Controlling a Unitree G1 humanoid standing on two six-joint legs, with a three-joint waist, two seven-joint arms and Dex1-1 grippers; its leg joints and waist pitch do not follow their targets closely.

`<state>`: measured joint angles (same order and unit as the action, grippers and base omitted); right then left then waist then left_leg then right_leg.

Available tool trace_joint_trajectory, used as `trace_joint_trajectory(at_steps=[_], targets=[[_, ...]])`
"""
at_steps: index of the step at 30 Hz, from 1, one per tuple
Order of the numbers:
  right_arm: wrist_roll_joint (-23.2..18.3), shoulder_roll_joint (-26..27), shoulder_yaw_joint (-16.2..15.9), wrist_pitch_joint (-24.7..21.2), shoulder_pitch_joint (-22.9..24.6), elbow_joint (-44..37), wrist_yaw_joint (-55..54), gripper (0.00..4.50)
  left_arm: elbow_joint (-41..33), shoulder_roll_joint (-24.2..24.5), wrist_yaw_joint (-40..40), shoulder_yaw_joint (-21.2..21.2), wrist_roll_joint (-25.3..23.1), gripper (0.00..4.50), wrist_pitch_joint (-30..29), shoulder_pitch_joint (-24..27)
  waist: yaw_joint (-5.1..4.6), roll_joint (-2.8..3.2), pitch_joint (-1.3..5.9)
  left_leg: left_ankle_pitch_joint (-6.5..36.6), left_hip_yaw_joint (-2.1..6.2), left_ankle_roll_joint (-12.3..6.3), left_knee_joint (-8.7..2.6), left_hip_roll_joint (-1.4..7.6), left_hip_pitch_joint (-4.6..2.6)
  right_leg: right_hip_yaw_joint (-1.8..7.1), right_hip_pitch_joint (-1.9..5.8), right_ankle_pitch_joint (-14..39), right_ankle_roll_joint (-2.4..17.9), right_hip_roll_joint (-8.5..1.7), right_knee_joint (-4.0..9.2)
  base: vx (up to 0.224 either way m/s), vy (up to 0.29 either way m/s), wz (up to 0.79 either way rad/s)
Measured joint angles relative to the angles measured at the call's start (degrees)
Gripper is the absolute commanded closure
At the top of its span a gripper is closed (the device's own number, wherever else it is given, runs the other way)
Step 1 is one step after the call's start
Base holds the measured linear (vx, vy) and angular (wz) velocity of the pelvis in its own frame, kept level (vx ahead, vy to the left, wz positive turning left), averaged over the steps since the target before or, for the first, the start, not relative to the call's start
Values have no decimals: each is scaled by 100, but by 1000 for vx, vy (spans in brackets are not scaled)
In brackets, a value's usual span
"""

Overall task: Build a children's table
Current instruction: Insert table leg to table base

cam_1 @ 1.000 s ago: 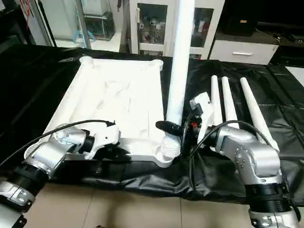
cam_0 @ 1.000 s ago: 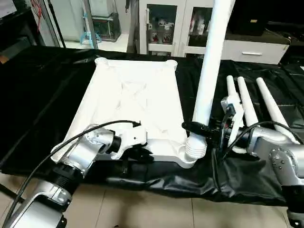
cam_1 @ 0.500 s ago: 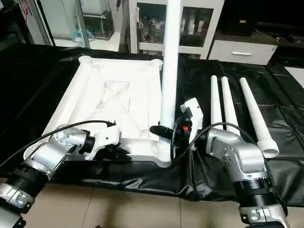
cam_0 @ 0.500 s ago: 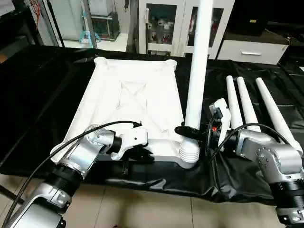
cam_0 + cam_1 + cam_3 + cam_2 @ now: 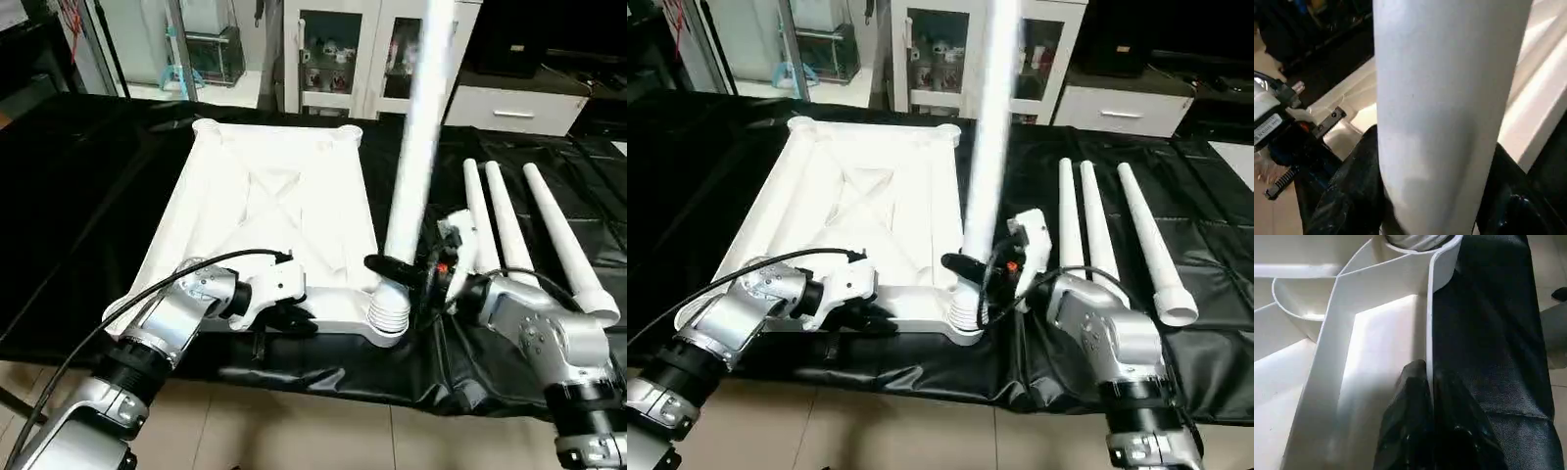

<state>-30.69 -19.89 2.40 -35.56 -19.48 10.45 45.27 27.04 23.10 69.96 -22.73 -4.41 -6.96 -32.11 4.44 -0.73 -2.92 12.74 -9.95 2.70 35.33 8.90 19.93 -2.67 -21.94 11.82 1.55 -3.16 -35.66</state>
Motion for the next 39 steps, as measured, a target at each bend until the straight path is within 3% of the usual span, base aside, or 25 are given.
trace_joint_trajectory(at_steps=[7, 11, 15, 25, 35, 39], targets=[[-58, 246, 172, 467, 425, -131, -153, 265, 82, -66, -20, -2, -31, 450, -13, -5, -6, -16, 60, -2, -17, 1, -51, 0, -17, -2, 9, -1, 0, -4, 49, 0, 0, 0], [113, 502, 215, 1206, 788, -238, -365, 265, 311, -167, -130, -1, -50, 450, -6, -107, -19, -14, 65, -2, -39, 1, -71, 0, -66, -1, 40, 3, -5, -14, 71, 0, 0, 0], [417, 566, 75, 1764, 985, -353, -498, 265, 426, -257, -268, 0, -80, 450, -12, -158, -75, -17, 62, -1, -41, 1, -87, -1, -90, -3, 47, 27, -46, -17, 101, 0, 0, 0], [909, 391, -269, 2491, 1360, -629, -559, 265, 532, -330, -352, 0, -118, 450, -3, -184, -148, -8, 67, 0, -42, -1, -127, -3, -96, -14, 101, 29, -48, -17, 252, 0, 0, 0], [1500, 117, -733, 2464, 1201, -754, -597, 265, 604, -292, -428, 36, -156, 450, -3, -200, -263, -47, 70, 1, -37, -2, -134, -5, -96, -37, 102, 75, -114, -29, 297, 0, 0, 0], [1578, 90, -845, 2088, 985, -736, -692, 265, 622, -277, -441, 35, -196, 450, -5, -199, -280, -56, 76, 1, -36, -2, -148, -6, -97, -44, 102, 75, -114, -29, 331, 0, 0, 0]])
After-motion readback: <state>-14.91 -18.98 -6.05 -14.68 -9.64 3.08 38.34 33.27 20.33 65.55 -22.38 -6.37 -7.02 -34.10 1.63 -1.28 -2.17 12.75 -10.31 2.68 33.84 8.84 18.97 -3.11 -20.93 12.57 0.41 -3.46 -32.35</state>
